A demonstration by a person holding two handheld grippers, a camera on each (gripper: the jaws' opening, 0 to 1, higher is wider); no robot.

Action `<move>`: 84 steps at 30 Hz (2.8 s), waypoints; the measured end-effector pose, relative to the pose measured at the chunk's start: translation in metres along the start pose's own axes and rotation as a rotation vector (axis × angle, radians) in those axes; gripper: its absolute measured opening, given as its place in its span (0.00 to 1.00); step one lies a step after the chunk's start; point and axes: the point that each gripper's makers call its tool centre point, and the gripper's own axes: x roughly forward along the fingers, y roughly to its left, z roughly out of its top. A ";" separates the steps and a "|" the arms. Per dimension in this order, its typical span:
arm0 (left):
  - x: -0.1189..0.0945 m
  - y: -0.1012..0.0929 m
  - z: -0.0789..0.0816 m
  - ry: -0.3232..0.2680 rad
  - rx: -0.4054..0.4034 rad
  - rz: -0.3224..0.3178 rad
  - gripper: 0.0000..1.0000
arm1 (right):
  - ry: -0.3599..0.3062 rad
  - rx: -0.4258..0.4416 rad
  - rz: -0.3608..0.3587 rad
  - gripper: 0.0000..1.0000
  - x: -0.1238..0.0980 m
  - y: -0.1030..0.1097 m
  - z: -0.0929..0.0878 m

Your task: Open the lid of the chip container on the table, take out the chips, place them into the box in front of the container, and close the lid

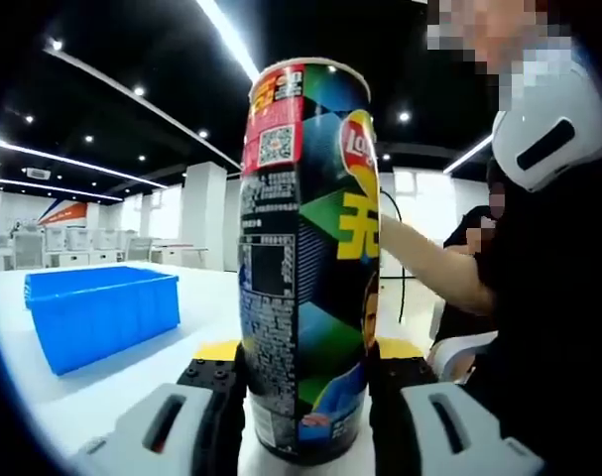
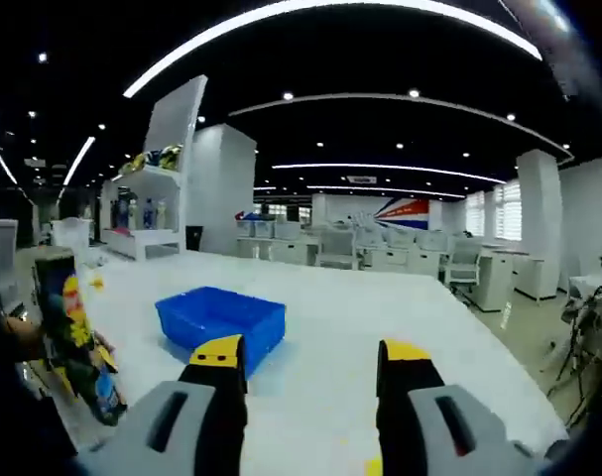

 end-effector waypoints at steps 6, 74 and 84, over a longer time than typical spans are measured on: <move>0.000 0.000 0.000 0.002 0.002 0.006 0.49 | 0.138 -0.040 0.374 0.33 0.014 0.113 0.050; -0.065 0.009 -0.025 0.861 0.231 -0.102 0.48 | 0.548 0.751 0.404 0.00 -0.005 0.145 -0.160; -0.073 0.011 -0.036 0.977 0.294 -0.084 0.48 | 0.587 0.746 0.434 0.01 0.002 0.156 -0.189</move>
